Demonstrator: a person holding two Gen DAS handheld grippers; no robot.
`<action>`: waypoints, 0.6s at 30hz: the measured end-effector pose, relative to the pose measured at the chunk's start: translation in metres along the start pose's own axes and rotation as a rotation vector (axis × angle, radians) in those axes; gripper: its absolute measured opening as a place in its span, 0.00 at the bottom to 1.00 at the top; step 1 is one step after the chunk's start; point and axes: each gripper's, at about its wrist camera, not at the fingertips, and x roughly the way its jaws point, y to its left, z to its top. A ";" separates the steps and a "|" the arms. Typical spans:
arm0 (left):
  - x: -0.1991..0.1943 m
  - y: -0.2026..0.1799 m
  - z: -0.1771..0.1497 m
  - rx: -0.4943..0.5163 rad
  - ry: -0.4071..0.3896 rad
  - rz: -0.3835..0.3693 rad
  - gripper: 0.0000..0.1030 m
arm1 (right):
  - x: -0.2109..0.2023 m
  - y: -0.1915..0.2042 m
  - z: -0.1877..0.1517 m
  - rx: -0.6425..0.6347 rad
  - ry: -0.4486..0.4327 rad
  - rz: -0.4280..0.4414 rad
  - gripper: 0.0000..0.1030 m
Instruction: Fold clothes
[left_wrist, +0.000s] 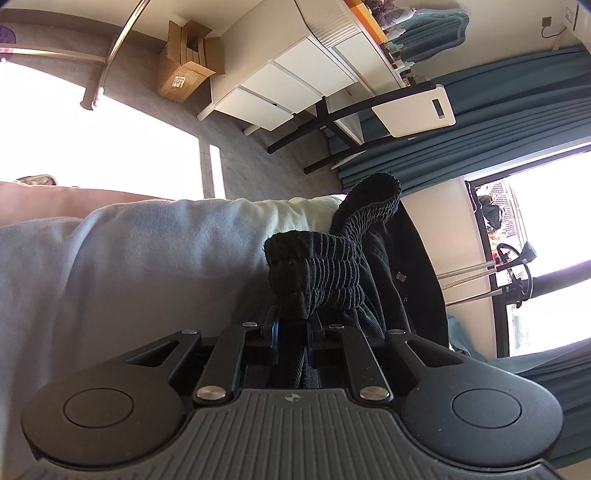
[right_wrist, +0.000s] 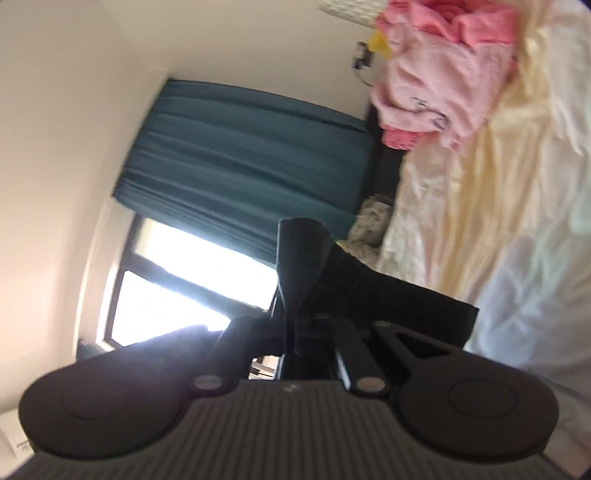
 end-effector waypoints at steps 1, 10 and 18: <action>0.000 0.001 0.000 0.006 0.002 0.003 0.15 | -0.004 -0.015 0.000 0.074 0.019 -0.092 0.04; -0.001 -0.003 0.001 0.040 0.002 0.012 0.15 | -0.010 -0.020 -0.009 0.027 0.047 -0.248 0.04; -0.001 -0.004 0.008 0.061 0.050 0.002 0.15 | -0.017 0.023 -0.010 -0.109 -0.023 0.064 0.04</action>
